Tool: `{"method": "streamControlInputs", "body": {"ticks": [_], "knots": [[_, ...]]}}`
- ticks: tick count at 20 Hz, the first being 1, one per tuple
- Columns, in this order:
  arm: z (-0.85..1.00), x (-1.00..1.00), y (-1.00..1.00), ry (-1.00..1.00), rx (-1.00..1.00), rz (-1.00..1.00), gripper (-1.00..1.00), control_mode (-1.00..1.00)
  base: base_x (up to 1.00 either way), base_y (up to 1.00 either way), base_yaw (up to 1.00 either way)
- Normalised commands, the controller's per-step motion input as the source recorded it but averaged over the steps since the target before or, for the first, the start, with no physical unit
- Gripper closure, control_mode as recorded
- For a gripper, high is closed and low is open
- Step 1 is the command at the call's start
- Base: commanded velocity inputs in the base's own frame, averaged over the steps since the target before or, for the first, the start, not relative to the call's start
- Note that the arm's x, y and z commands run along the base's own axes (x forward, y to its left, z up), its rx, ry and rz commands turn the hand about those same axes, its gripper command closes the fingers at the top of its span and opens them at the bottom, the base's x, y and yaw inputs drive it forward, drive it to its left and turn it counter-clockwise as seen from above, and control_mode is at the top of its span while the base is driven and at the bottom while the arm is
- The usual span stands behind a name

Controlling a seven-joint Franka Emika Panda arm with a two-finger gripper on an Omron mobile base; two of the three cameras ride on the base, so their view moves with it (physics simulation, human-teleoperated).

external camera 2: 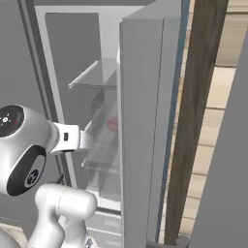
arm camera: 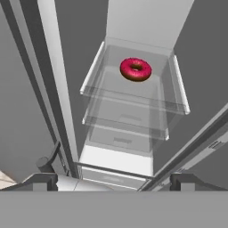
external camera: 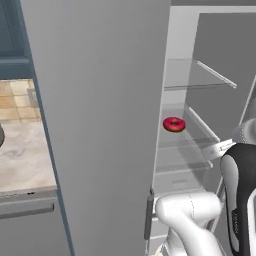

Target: Take the cake and donut from the fridge and place them on the empty tray on the dining counter.

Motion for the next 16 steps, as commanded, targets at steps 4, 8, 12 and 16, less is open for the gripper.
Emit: {"method": "streamControlInputs", "body": {"ticks": [4, 8, 12, 16], "knots": [[0.0, 0.0, 0.0, 0.0, 0.0, 0.0, -1.0, 1.0, 0.5, -0.13, 0.25], [0.0, 0.0, 0.0, 0.0, 0.0, 0.0, -1.0, 1.0, 0.44, -0.07, 0.23], [0.0, 0.0, 0.0, 0.0, 0.0, 0.0, -1.0, 1.0, 0.42, -0.02, 0.21], [0.0, 0.0, 0.0, 0.0, 0.0, 0.0, -1.0, 1.0, 0.22, -0.06, 0.13]]}}
